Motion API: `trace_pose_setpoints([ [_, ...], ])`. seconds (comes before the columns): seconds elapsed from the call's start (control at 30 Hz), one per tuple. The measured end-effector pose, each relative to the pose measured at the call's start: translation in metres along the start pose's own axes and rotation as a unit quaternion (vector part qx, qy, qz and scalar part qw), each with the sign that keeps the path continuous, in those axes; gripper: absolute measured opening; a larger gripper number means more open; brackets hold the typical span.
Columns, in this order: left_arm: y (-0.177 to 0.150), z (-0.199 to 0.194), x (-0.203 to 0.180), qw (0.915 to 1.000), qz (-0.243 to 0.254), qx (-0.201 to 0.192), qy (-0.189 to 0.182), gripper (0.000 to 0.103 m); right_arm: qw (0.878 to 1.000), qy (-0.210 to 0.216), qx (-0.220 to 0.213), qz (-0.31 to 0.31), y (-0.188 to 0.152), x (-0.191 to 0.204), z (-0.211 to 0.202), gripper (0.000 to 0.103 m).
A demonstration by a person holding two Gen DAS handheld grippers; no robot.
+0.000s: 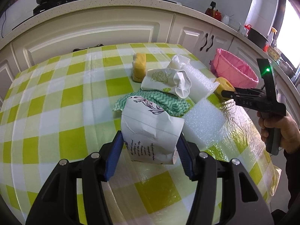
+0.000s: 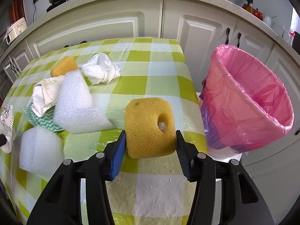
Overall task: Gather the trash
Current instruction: 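Carry the sponge and paper cup over the bin and release both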
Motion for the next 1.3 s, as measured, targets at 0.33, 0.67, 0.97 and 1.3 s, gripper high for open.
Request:
trace_pose_setpoints([
  [0.33,0.033,-0.019,-0.011,0.9992,0.001,-0.038,0.009,0.055,0.998,0.009,-0.052,0.036,0.002,-0.03,-0.059,0.049],
  [0.67,0.103,-0.022,-0.07,0.996,0.038,-0.078,-0.021,0.055,0.991,-0.012,-0.112,0.074,0.026,-0.099,-0.121,0.049],
  [0.97,0.188,0.005,-0.179,0.9861,0.091,-0.104,-0.093,0.055,0.984,-0.057,-0.133,0.108,0.051,-0.185,-0.139,0.049],
  [1.3,0.251,0.065,-0.284,0.977,0.125,-0.083,-0.152,0.055,0.982,-0.062,-0.117,0.137,0.076,-0.241,-0.112,0.049],
])
Point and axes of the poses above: each gripper's, at about its wrist camera, not at the fingertips, and z roughly the way its jaws point, x to its left, y to its top, the point moved 6 cm from there along z, roughly the way its jaws point
